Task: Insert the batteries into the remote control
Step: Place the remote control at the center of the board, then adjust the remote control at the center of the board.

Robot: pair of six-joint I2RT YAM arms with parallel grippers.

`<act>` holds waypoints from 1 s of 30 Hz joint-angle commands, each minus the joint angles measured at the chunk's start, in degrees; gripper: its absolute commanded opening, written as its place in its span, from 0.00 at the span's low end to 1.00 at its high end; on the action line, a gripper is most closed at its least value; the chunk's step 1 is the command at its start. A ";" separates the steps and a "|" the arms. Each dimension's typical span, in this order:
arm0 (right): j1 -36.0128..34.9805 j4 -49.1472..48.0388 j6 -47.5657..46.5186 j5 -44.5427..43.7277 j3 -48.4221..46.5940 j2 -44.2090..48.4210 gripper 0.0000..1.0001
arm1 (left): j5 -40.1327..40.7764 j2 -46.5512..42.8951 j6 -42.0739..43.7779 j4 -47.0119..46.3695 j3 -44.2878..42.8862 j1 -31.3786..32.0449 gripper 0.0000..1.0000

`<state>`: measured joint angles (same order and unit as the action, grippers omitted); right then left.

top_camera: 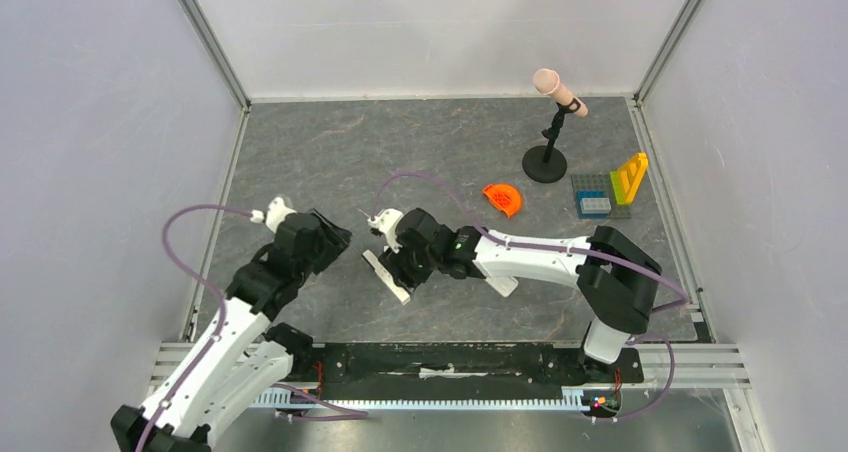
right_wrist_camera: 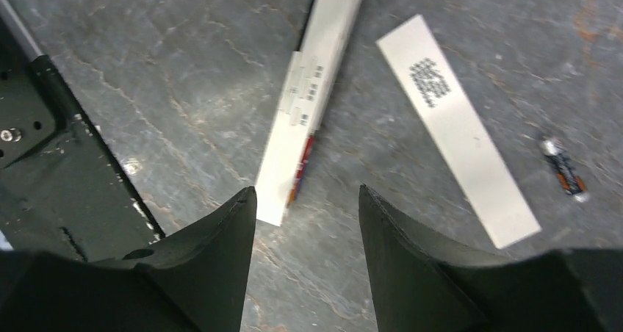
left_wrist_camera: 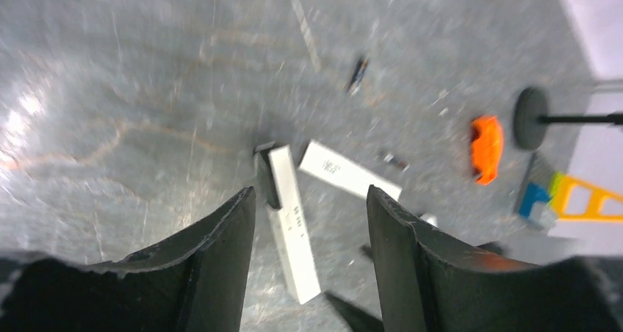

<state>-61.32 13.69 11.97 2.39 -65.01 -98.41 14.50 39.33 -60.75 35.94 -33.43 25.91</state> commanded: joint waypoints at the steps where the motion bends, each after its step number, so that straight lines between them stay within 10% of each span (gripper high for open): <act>1: -2.64 -2.34 0.33 -0.74 -3.07 -2.28 0.56 | 16.09 -3.99 7.31 9.18 -10.72 0.17 0.62; 30: -13.16 -3.50 -15.73 -22.87 6.17 -2.33 0.25 | 17.16 -5.20 13.47 7.12 -18.08 0.07 0.63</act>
<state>-71.26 10.44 2.37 -12.43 -63.29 -103.85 31.81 32.77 -50.52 46.70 -50.74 25.91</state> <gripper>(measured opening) 0.292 0.626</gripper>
